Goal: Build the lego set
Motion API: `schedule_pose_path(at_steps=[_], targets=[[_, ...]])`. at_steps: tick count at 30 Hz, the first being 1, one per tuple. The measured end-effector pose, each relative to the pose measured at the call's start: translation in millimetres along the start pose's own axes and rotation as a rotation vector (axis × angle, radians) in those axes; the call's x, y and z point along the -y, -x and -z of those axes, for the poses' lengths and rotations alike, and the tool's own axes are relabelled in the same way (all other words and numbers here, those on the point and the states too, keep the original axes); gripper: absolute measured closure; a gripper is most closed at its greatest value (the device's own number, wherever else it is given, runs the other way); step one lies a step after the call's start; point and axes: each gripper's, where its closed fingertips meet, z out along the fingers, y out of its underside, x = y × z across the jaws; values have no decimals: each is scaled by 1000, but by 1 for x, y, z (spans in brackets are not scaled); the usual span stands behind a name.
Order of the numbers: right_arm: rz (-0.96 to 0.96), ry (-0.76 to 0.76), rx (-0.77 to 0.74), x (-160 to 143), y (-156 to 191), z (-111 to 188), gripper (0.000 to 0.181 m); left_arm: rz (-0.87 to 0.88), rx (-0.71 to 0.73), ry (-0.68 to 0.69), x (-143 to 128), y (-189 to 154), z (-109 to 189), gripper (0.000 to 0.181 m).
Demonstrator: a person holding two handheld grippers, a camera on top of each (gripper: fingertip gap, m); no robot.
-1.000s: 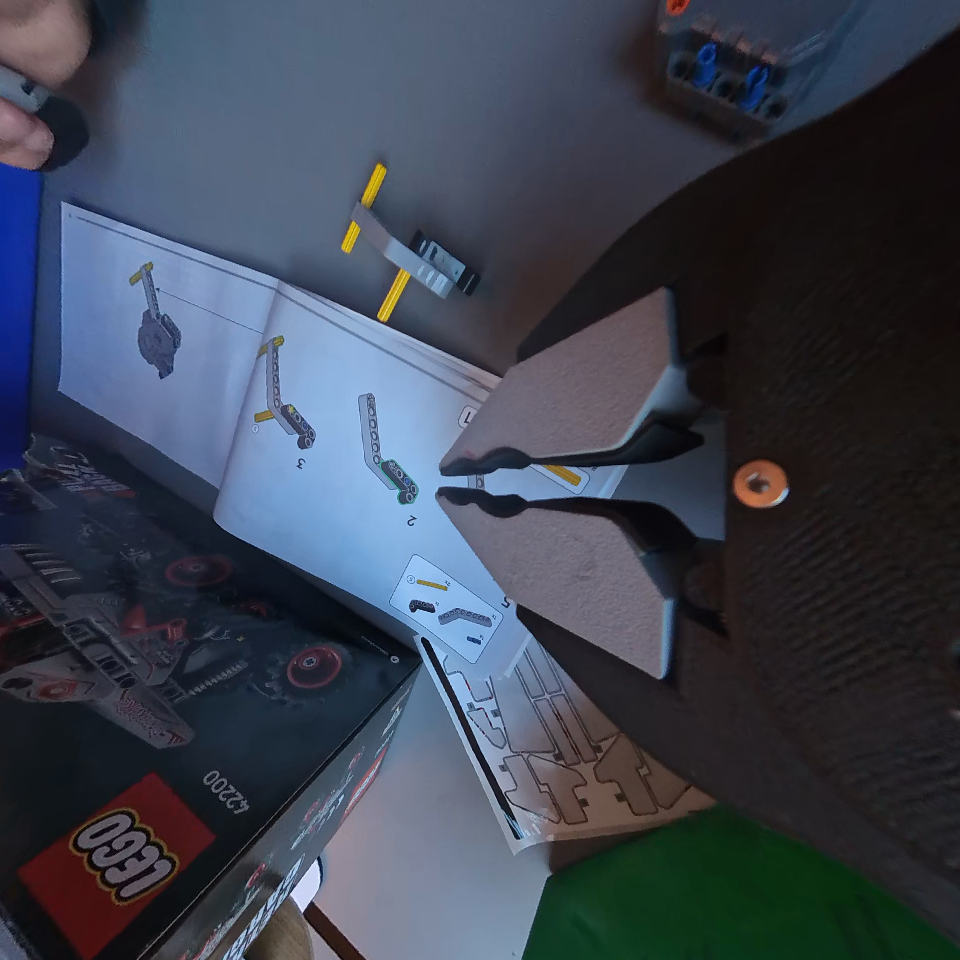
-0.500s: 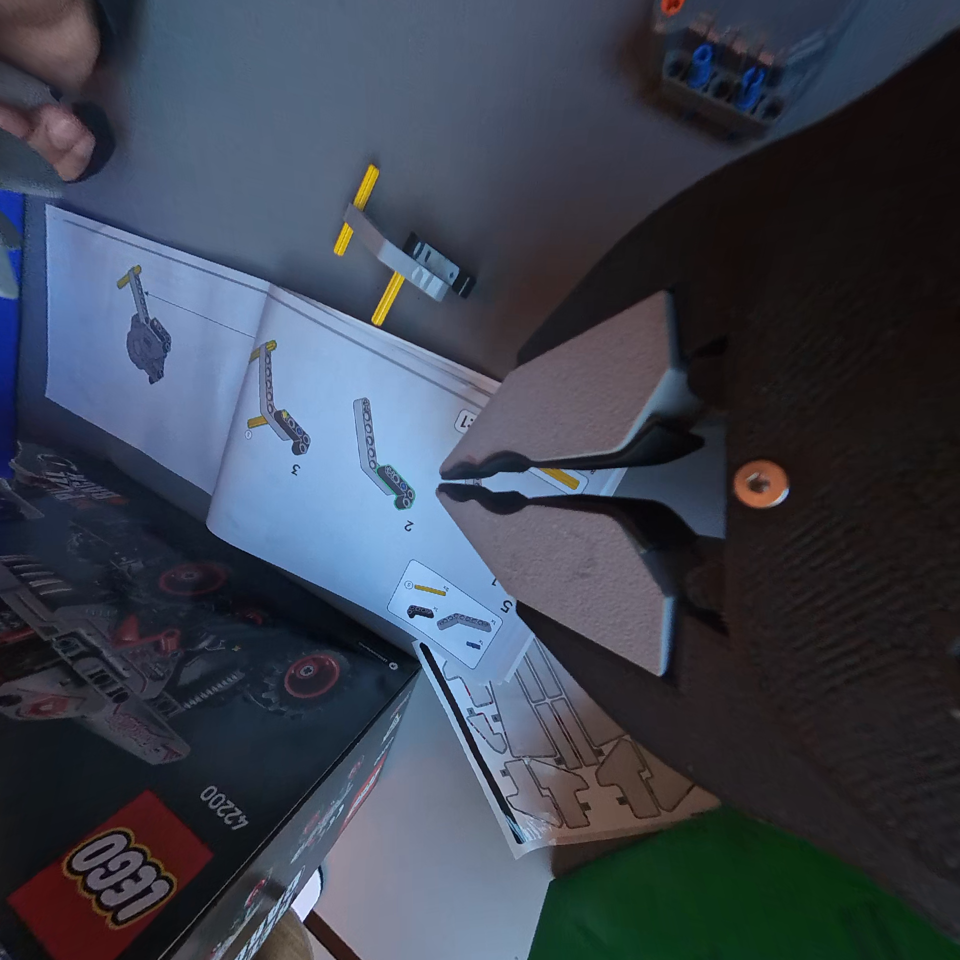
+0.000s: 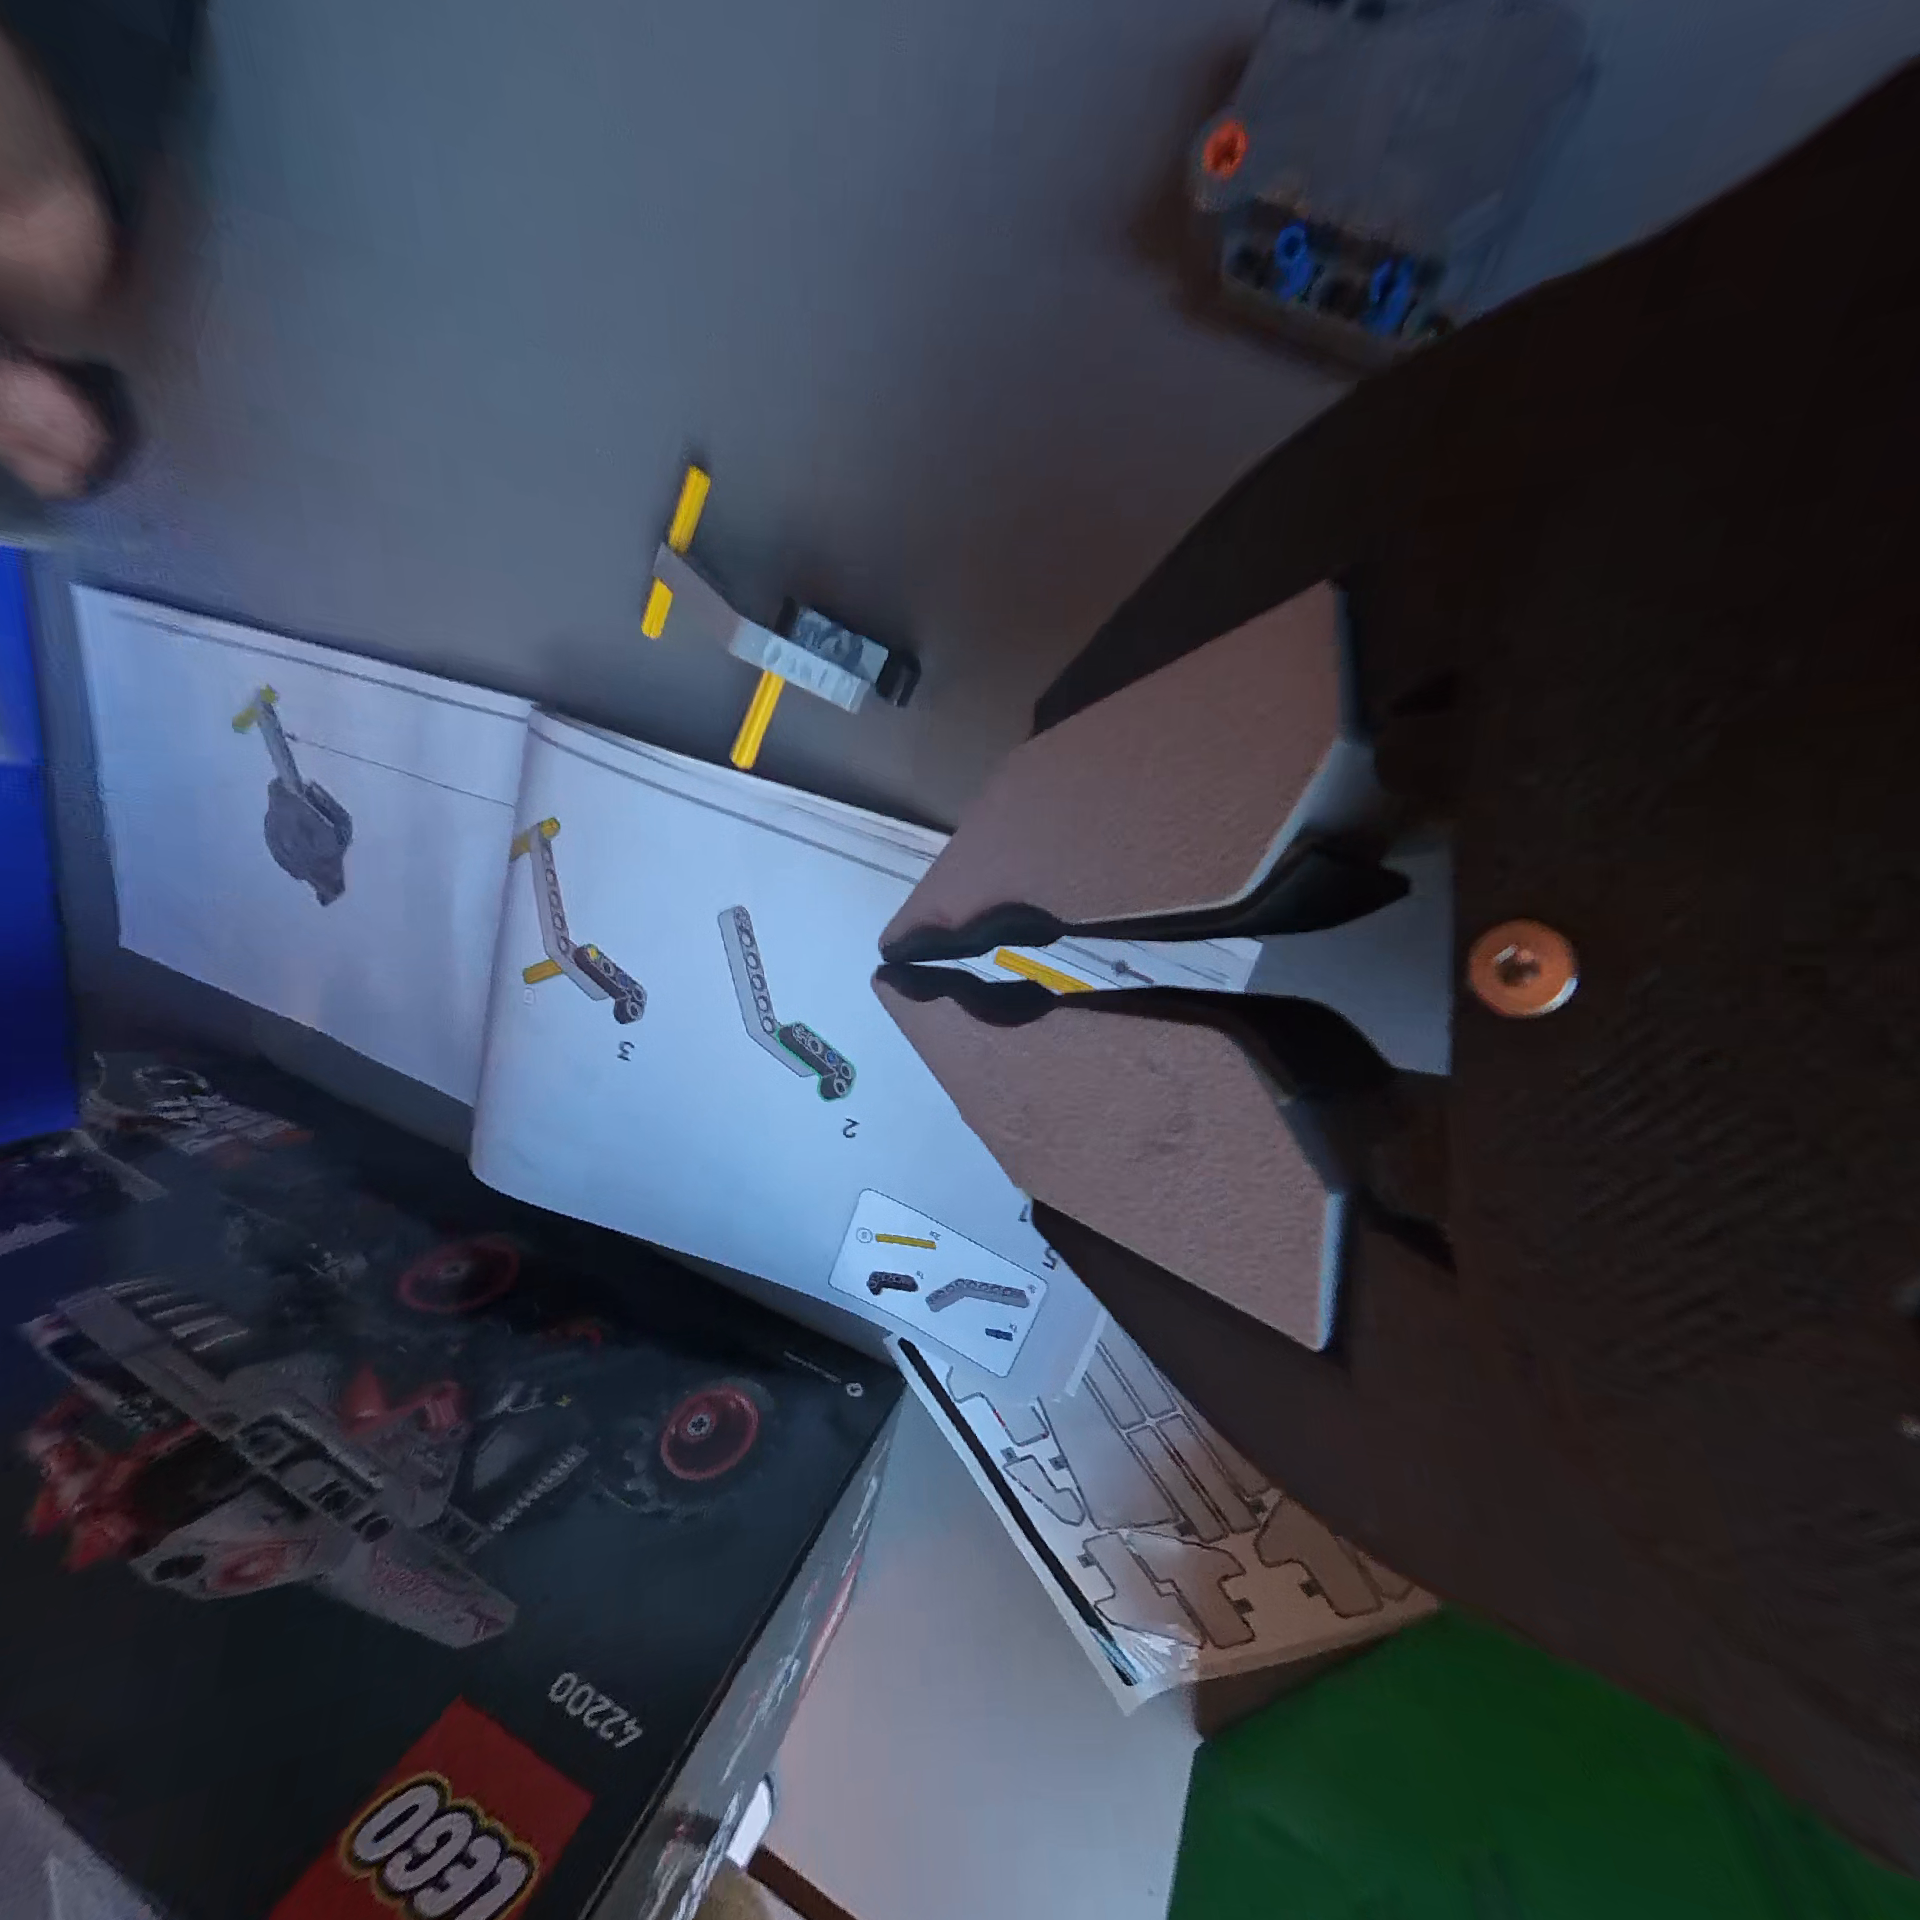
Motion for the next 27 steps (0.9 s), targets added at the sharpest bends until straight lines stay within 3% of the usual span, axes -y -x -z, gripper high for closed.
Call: schedule_pose_path(at_steps=[4, 8, 11, 27], targets=[[-206, -120, -123, 13, -48, 27, 154, 5, -6, 27, -6, -1, -5, 181], [-416, -268, -101, 23, -71, 46, 153, -16, 10, 42, -8, 0, -6, 181], [-501, -291, -70, 19, -75, 47, 153, -23, 5, 46, -8, -2, -8, 181], [-261, -126, -39, 10, -40, 22, 159, -33, 17, 68, -13, -1, -11, 181]])
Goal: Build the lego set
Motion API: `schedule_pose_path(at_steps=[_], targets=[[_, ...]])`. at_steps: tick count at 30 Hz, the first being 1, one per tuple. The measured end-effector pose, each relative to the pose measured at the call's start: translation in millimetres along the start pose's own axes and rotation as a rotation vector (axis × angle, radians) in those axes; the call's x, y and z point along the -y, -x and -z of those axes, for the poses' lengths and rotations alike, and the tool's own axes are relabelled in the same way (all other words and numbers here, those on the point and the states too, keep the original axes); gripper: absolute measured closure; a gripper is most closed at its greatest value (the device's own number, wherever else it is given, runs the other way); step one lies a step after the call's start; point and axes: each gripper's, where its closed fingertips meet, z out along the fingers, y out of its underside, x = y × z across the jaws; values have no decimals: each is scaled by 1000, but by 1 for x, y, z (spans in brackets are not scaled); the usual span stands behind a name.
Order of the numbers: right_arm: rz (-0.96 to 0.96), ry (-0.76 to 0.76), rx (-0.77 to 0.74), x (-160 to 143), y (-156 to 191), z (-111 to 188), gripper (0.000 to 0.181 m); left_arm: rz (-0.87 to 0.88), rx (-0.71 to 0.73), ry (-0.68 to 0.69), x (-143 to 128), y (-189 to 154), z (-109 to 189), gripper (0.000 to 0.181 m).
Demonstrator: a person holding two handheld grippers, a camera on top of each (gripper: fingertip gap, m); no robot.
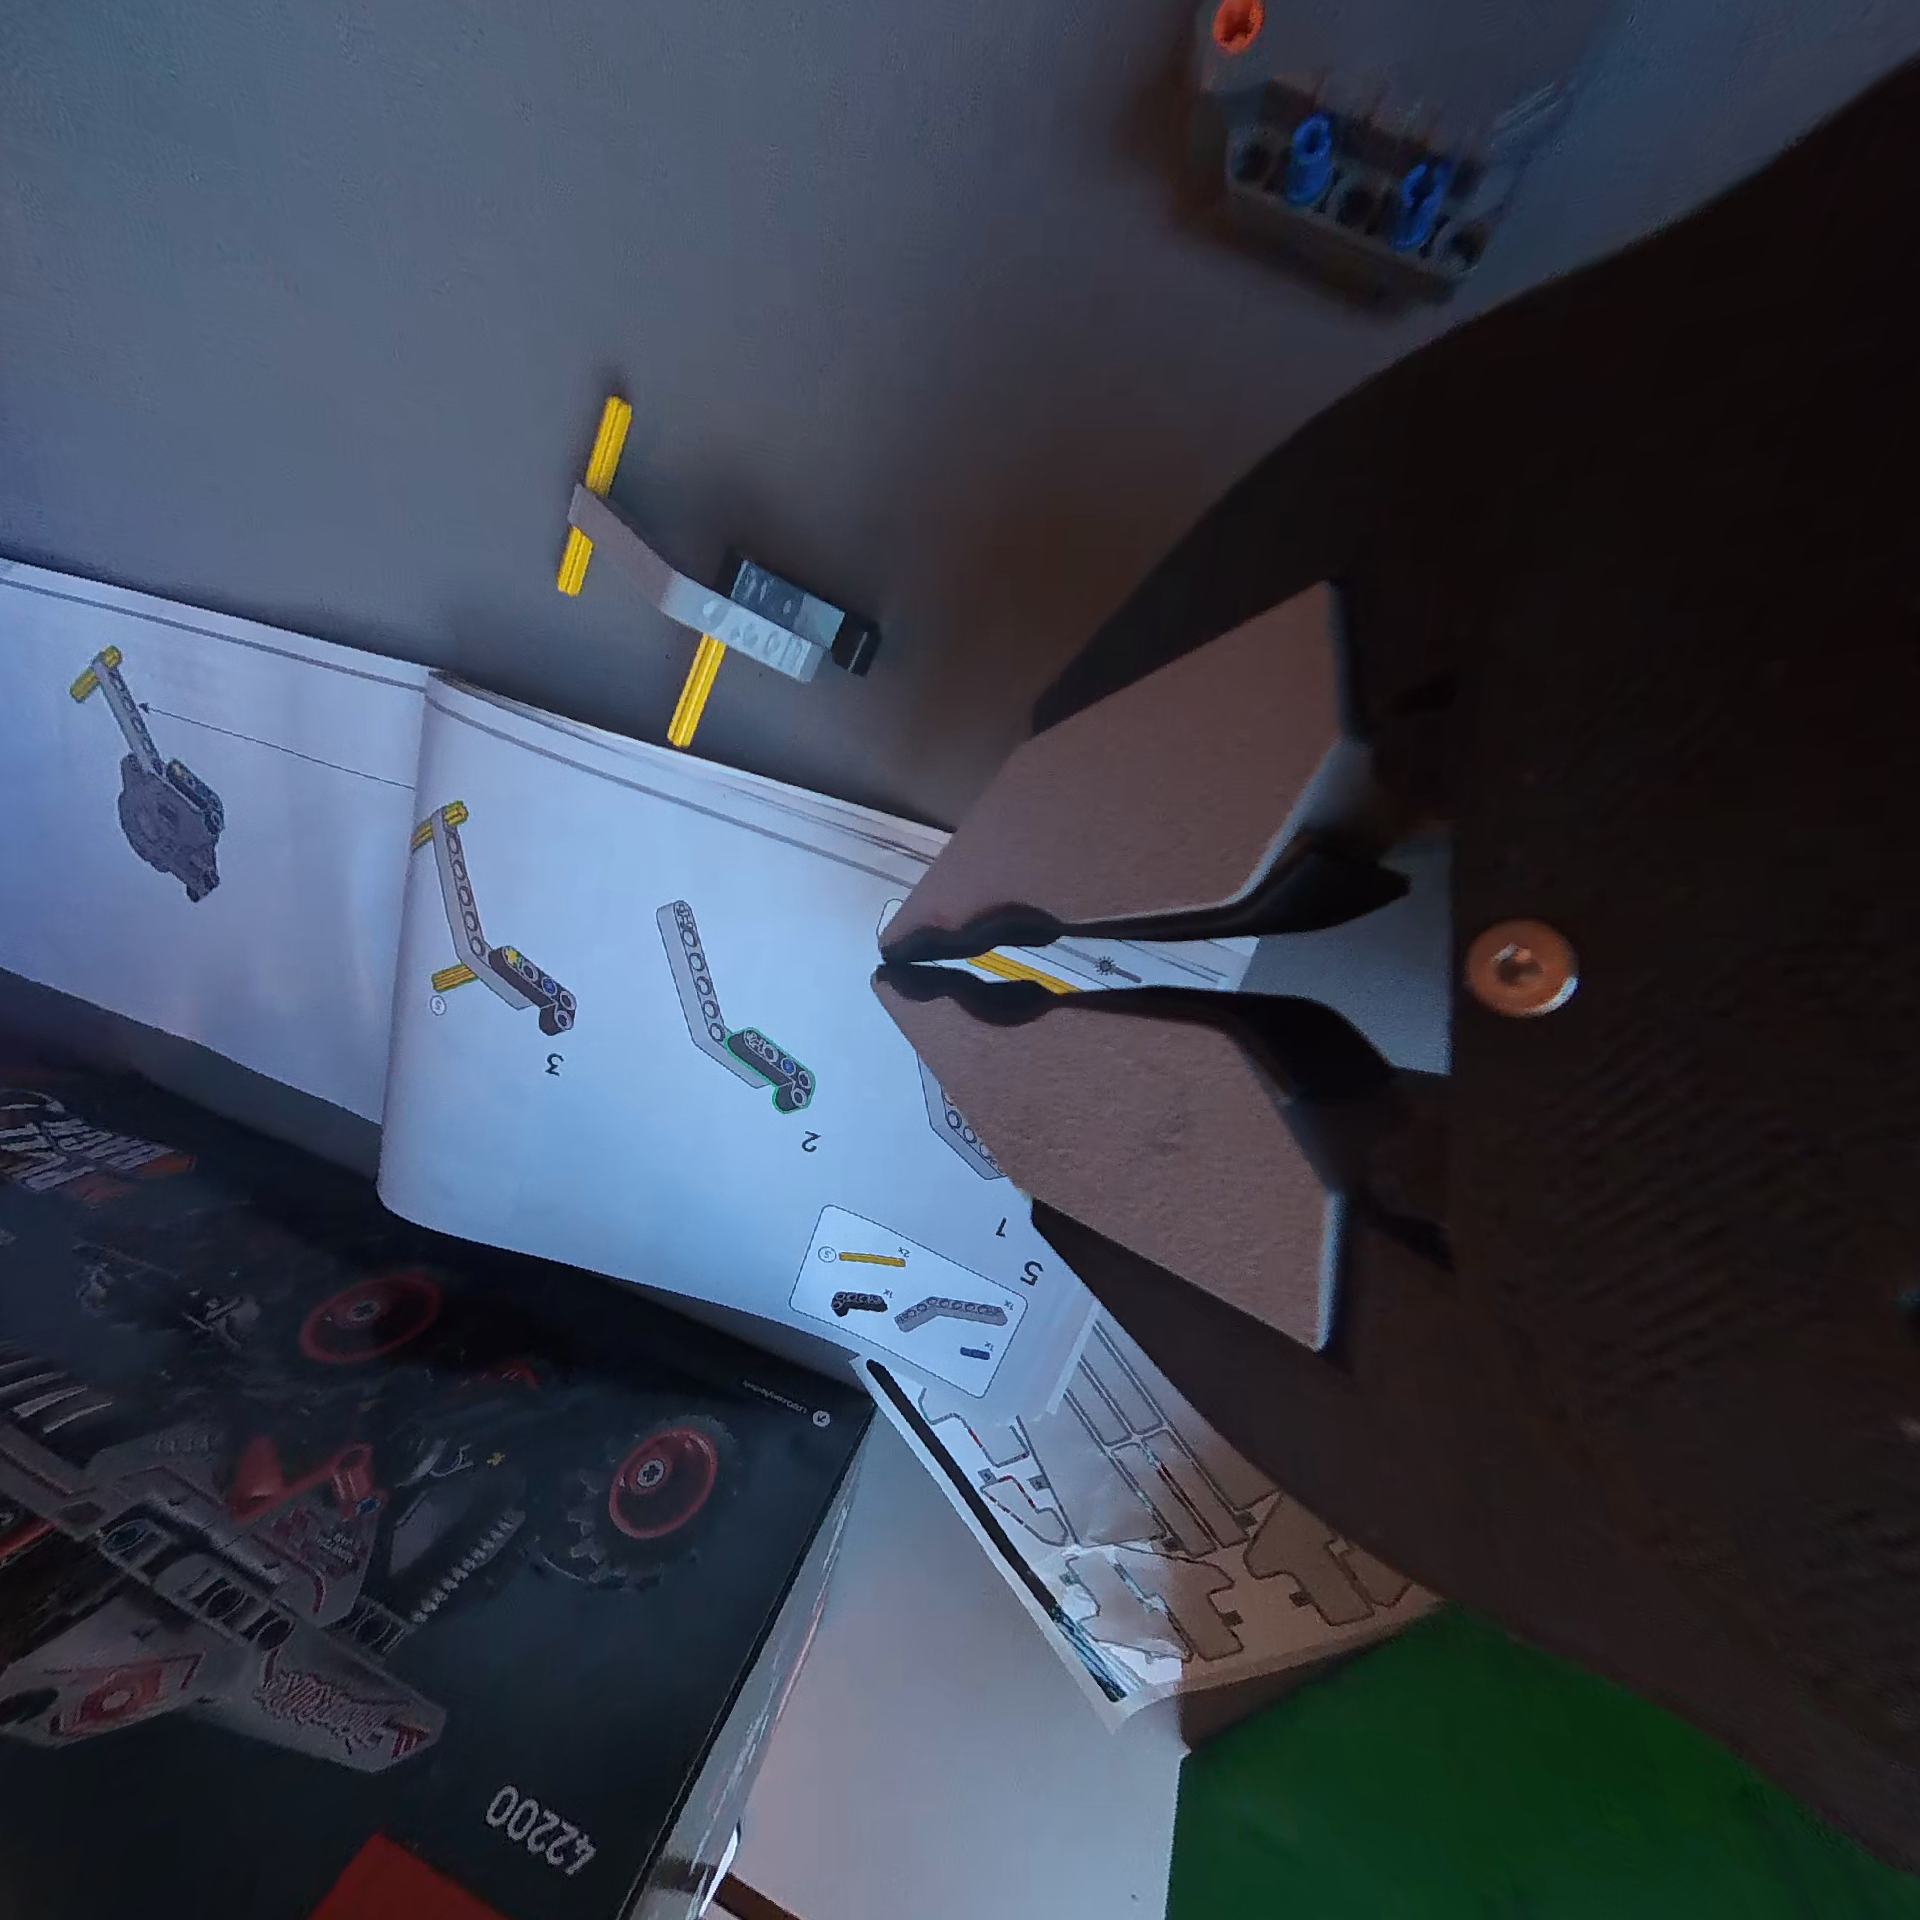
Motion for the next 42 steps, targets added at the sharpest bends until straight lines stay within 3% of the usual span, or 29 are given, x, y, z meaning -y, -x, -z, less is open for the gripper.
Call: schedule_pose_path(at_steps=[26, 42], targets=[[152, 53, 75, -6, 34, -10, 164, -4, 7, 8, -2, 1, 0, 181], [84, 23, 31, -1, 18, -4, 167, -18, 16, 17, -3, 1, -1, 181]])
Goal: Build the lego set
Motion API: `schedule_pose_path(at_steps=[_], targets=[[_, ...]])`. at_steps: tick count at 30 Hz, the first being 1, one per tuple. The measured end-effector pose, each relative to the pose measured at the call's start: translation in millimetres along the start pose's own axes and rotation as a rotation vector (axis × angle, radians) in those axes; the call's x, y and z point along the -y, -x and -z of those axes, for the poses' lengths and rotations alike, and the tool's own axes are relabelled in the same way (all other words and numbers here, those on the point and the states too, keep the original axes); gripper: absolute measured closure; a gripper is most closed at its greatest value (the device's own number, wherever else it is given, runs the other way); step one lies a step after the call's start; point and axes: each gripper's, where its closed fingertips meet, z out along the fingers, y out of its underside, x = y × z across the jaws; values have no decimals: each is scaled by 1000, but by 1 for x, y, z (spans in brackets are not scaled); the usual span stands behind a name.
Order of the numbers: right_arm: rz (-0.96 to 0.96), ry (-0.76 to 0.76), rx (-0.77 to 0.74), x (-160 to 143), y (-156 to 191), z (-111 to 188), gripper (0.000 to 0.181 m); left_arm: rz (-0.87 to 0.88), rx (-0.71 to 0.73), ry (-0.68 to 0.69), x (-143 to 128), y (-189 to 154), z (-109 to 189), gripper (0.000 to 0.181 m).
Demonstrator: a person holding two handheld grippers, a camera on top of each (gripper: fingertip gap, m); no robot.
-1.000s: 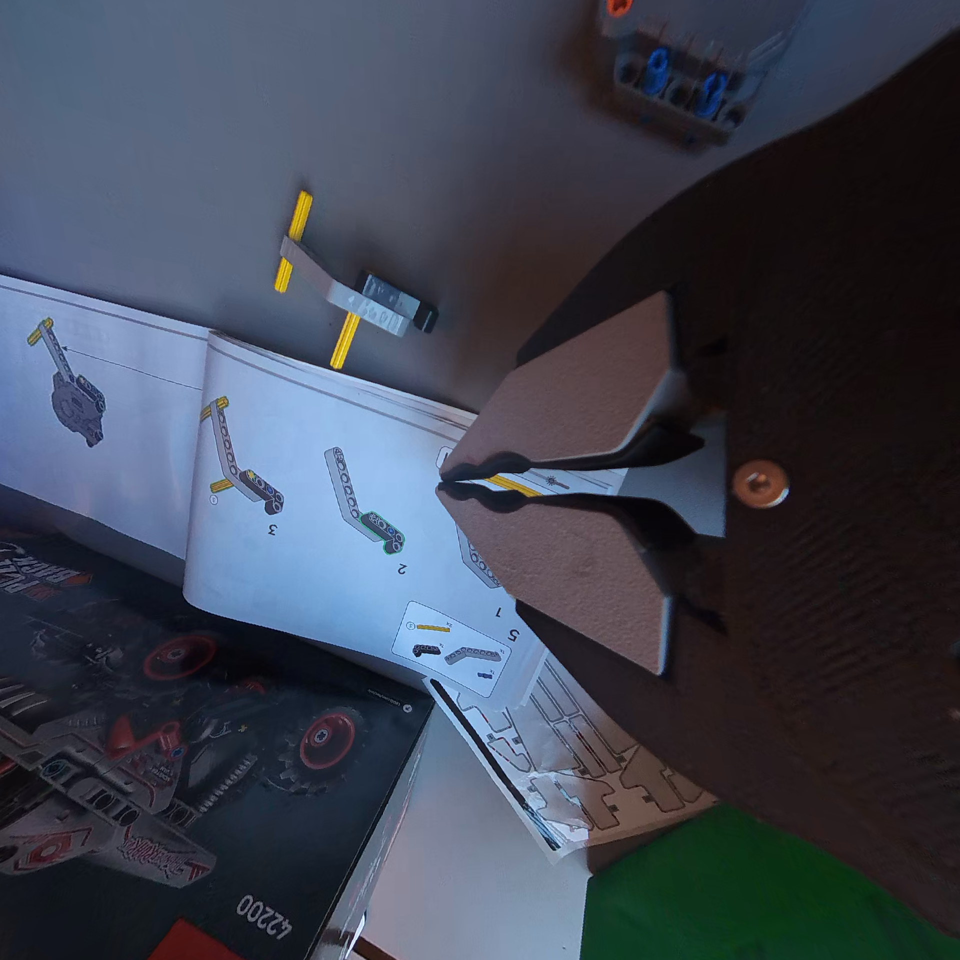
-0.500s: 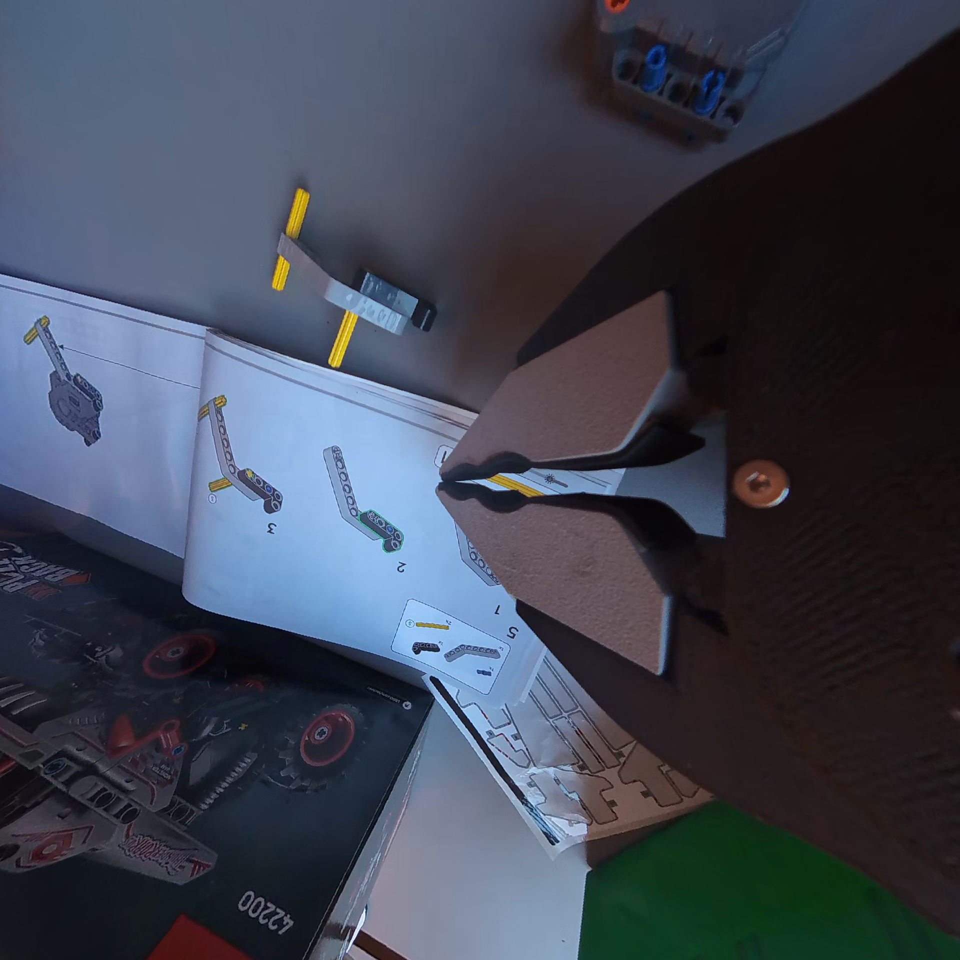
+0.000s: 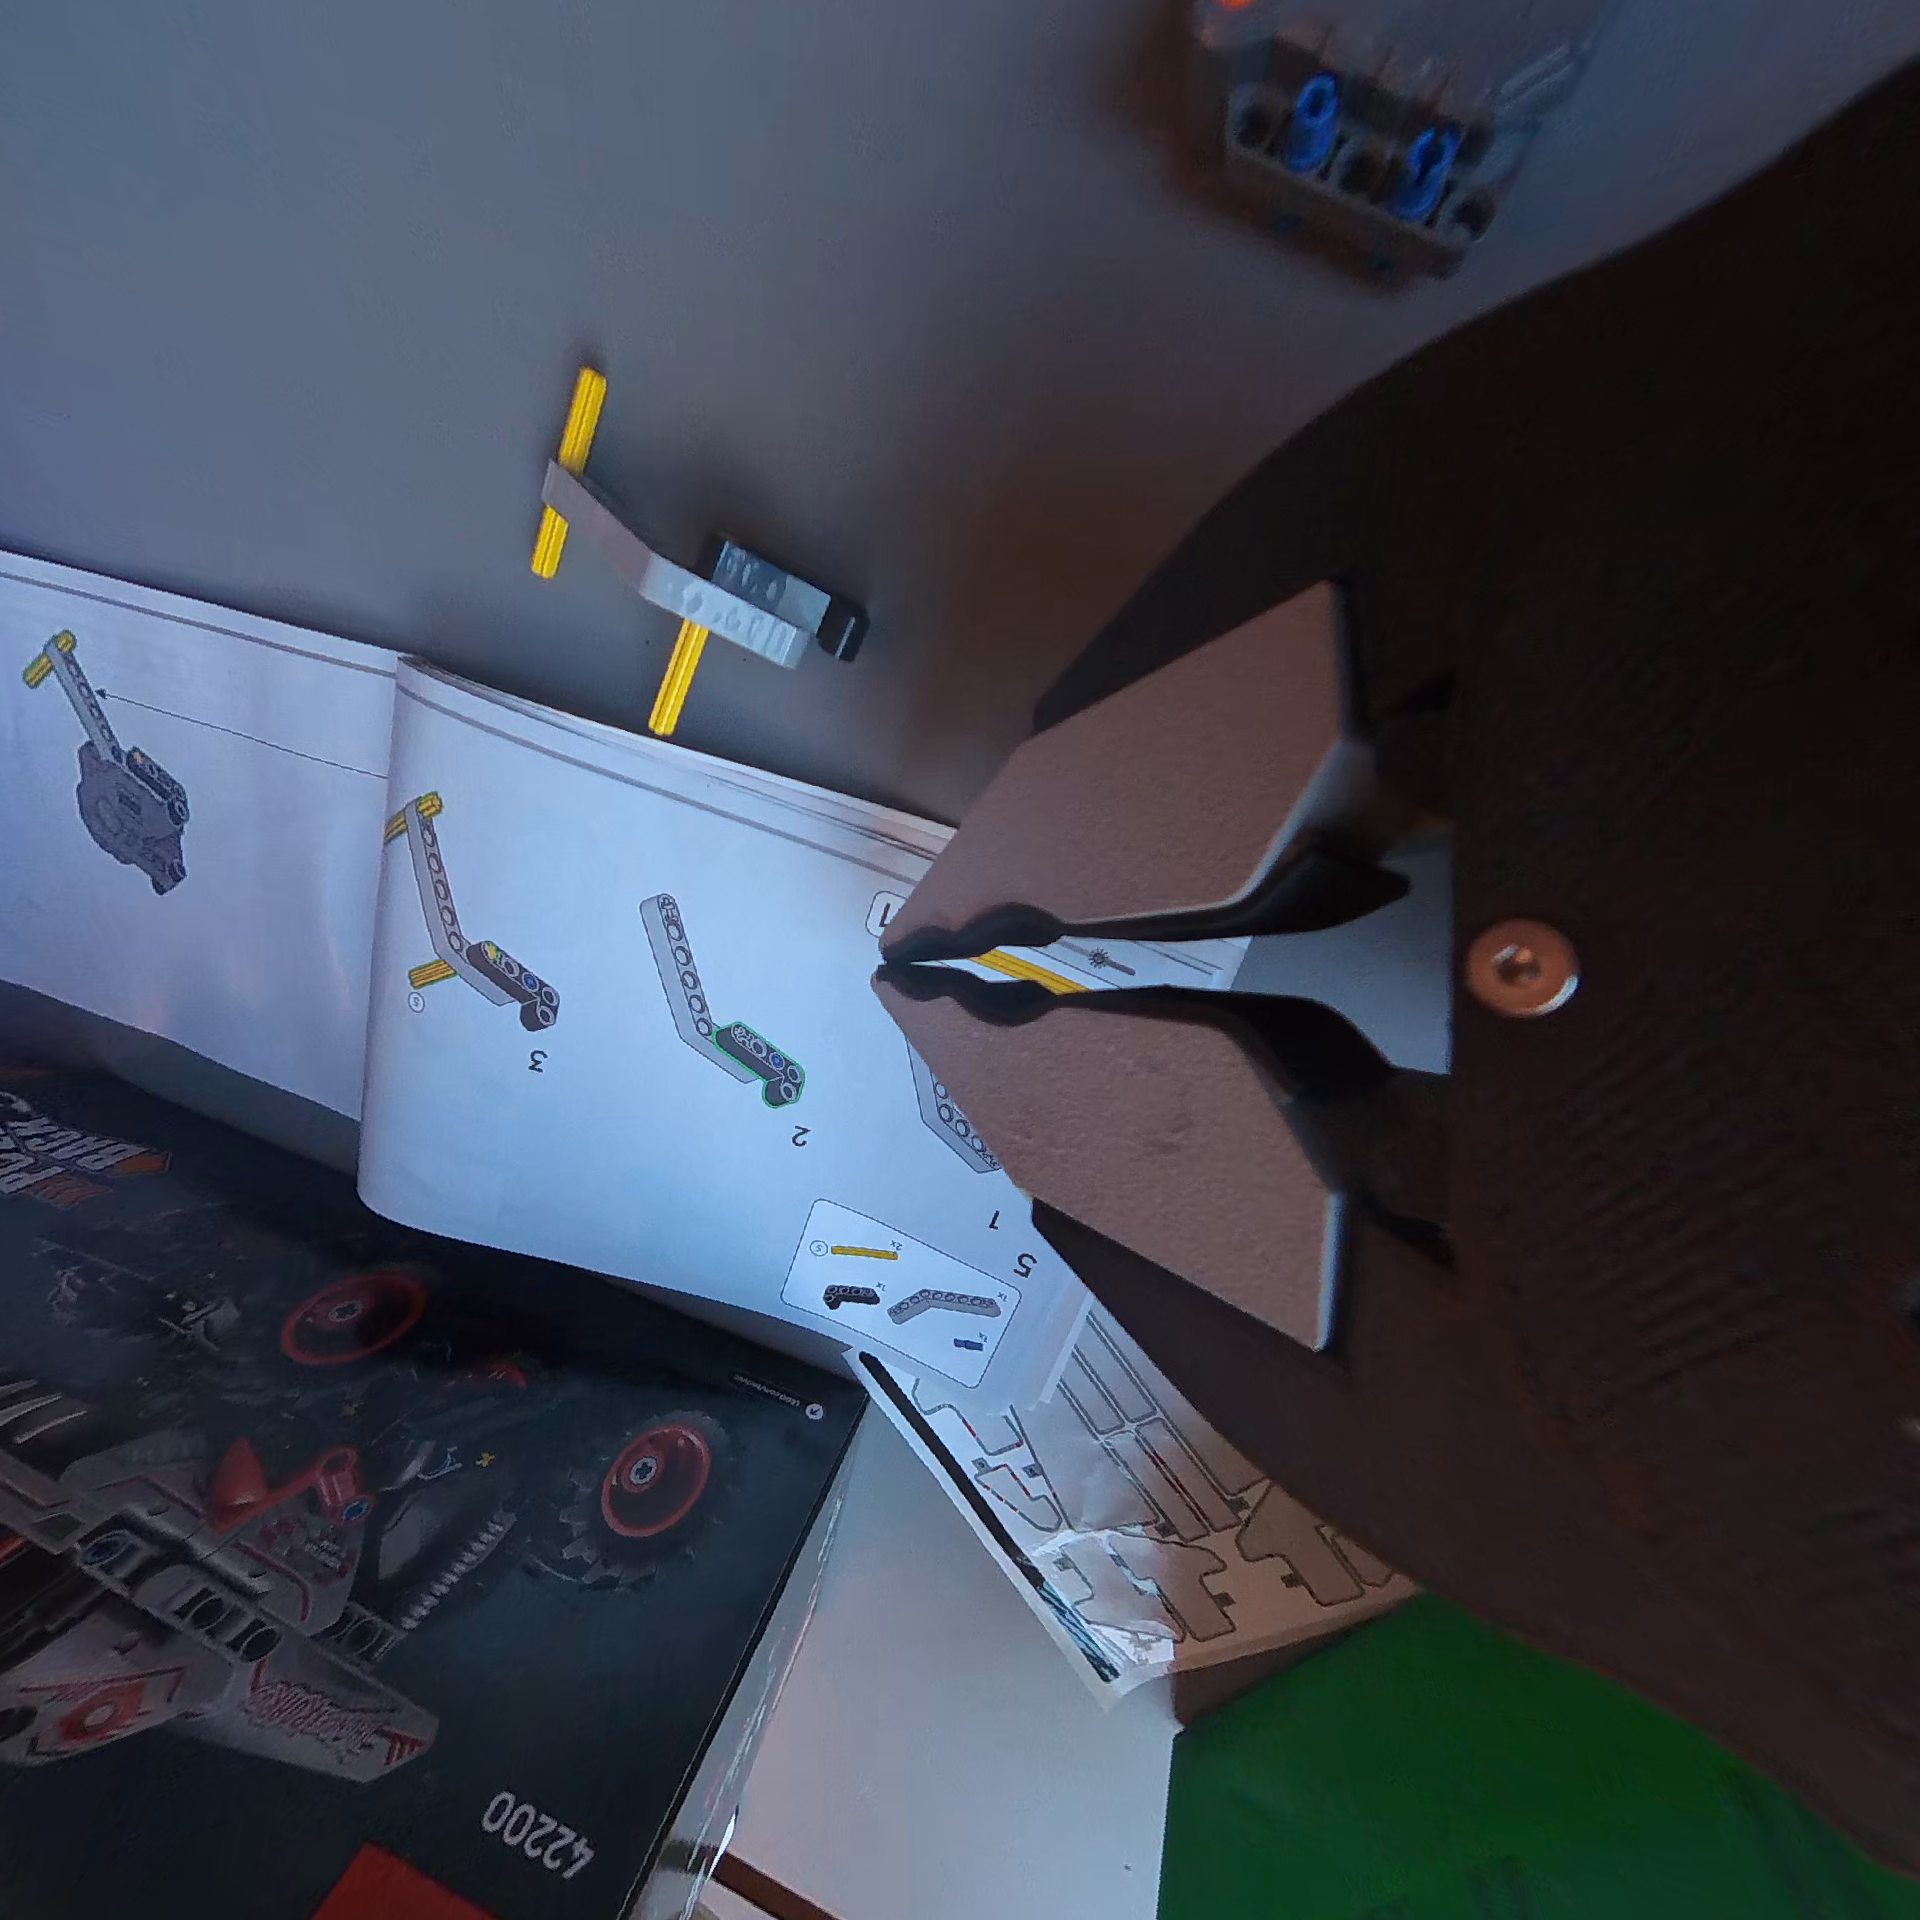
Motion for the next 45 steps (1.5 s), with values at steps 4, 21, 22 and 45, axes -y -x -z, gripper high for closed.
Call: schedule_pose_path(at_steps=[4, 21, 22, 45], targets=[[32, 22, 5, -4, 4, -3, 167, -4, 1, 0, 0, 0, 0, 181], [34, 11, 1, -1, 3, -1, 167, 12, -11, 8, -1, -1, 1, 181], [33, 8, -1, 0, 3, -1, 167, 42, -35, 13, -1, -4, 1, 181], [204, -30, 16, 18, 33, 3, 169, 442, -194, 353, -58, -108, 82, 111]])
